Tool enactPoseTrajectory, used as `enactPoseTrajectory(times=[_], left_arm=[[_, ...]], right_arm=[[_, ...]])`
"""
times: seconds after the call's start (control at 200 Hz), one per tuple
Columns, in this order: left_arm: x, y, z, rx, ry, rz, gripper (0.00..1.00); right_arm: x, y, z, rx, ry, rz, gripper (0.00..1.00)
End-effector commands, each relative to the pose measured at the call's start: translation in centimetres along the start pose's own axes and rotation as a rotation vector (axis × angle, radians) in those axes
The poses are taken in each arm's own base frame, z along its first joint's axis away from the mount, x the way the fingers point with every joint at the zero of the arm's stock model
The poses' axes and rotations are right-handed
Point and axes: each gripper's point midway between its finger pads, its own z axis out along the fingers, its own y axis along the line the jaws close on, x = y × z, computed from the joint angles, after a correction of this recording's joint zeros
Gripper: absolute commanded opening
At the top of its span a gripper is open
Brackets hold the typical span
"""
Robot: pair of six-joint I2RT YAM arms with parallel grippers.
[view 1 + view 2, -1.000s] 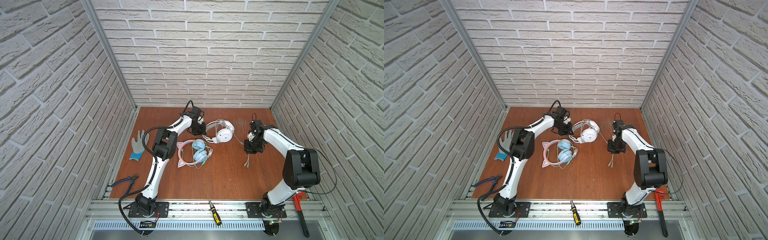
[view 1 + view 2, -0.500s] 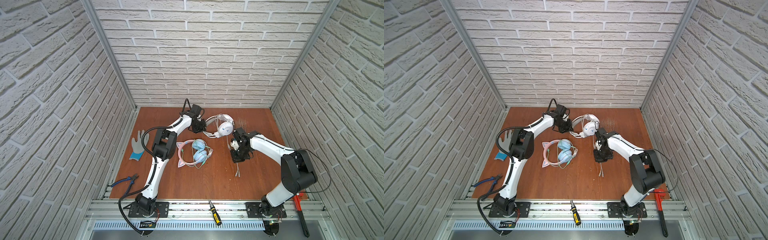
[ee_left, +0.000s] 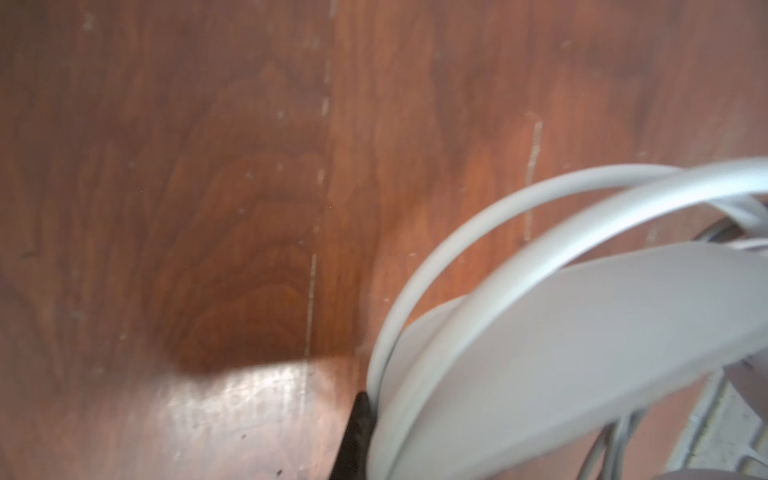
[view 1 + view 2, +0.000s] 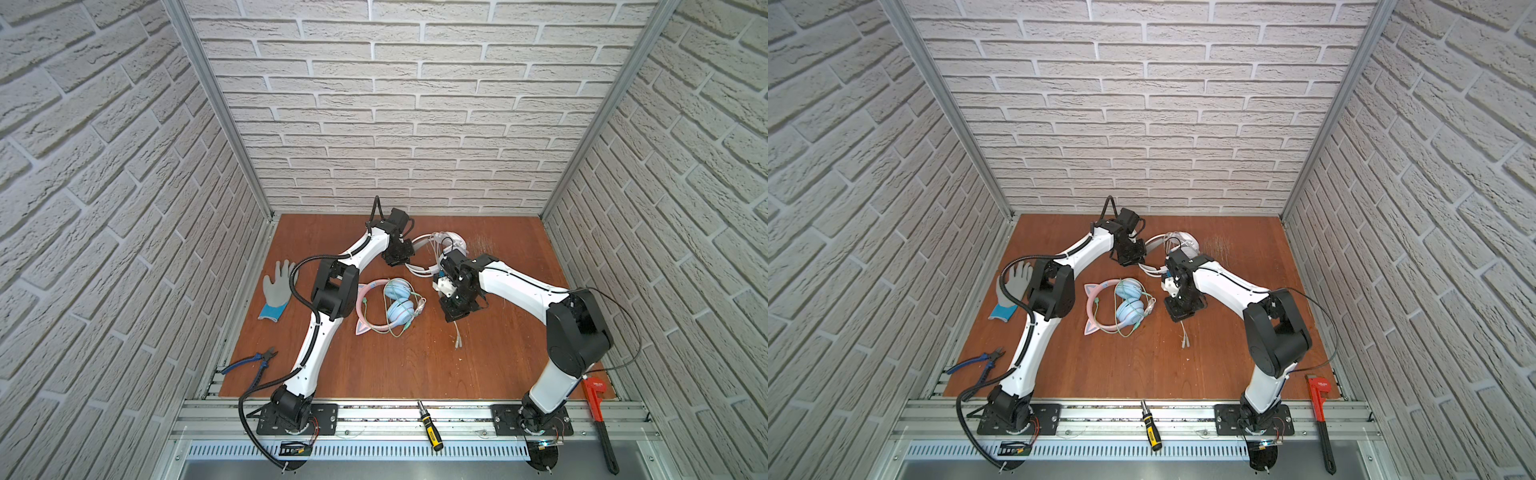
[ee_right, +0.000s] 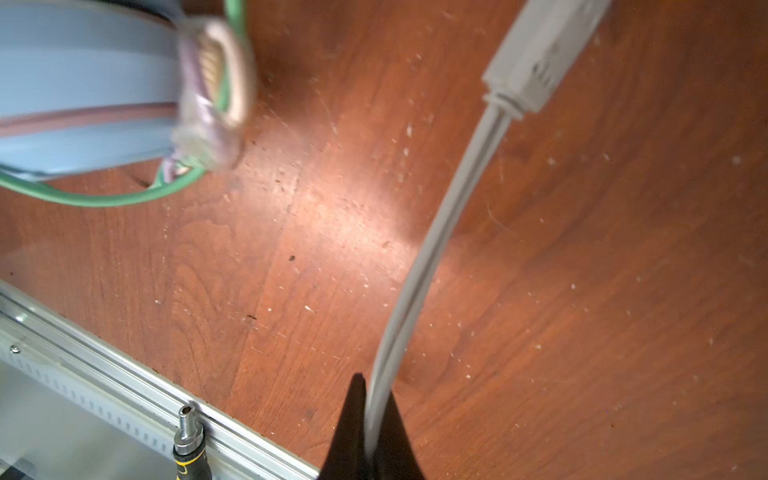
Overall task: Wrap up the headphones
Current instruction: 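Carry the grey cable end over the white headband with the right gripper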
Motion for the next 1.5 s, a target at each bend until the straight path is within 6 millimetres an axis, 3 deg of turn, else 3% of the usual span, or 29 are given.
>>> enactPoseTrajectory(times=[0.0,0.175,0.45,0.815,1.495], left_arm=[[-0.2,0.6,-0.3,-0.062,-0.010,0.037,0.00],[0.4,1.6,0.4,-0.117,0.000,0.061,0.00],[1.0,2.2,1.4,-0.167,0.016,0.089,0.00],[1.4,2.7,1.6,-0.201,0.025,0.116,0.00],[2.0,2.4,1.5,-0.226,0.048,0.191,0.00]], right_arm=[[-0.6,1.3,-2.0,-0.022,-0.010,-0.112,0.05],[-2.7,1.4,-4.5,0.017,-0.058,-0.227,0.05],[-6.5,0.8,-7.0,0.112,-0.093,-0.390,0.05],[-12.0,0.7,-11.8,0.267,-0.304,-0.622,0.05],[-15.6,0.5,-12.1,0.523,-0.429,-1.093,0.05]])
